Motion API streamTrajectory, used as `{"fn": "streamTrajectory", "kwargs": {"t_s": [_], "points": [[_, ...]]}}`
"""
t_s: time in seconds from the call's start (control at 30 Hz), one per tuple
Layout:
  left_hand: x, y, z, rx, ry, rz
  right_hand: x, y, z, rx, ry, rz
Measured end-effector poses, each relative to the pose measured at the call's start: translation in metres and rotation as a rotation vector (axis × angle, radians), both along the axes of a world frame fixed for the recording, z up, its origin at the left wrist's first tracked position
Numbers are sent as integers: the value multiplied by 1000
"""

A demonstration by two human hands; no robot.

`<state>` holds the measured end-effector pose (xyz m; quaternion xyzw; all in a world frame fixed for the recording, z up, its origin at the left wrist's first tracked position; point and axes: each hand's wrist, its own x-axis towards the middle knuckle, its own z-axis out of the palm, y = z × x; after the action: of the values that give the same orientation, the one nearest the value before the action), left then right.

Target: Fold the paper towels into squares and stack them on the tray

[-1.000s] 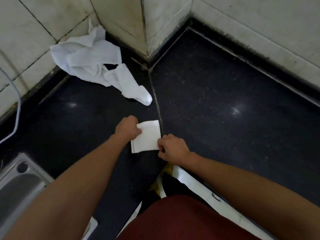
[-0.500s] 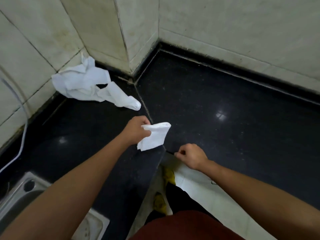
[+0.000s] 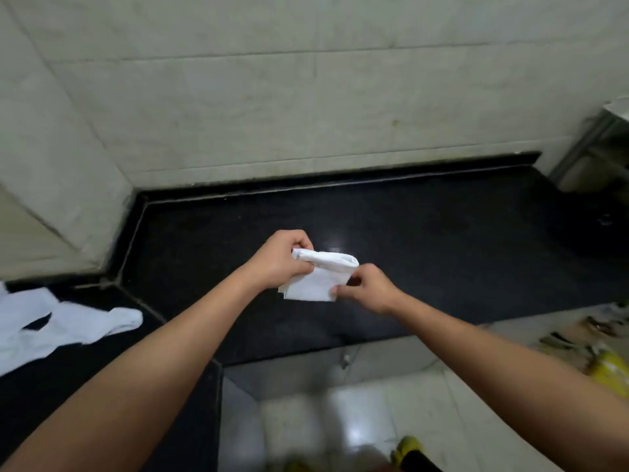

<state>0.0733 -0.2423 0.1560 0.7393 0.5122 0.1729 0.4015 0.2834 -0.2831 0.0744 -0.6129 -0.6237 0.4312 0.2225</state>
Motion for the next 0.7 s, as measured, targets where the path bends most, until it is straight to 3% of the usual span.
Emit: {"fn": "streamTrajectory", "kwargs": {"t_s": [0.2,0.47,0.7], "points": [[134,7,16,35,-51,-156,139,-38,9,43,-10,-266],[384,-27,13,81,-79,-450,355,-106,42,194,49,-563],[534,-43,4,30,-106,-531,501,-147,54,152,-126,-642]]}}
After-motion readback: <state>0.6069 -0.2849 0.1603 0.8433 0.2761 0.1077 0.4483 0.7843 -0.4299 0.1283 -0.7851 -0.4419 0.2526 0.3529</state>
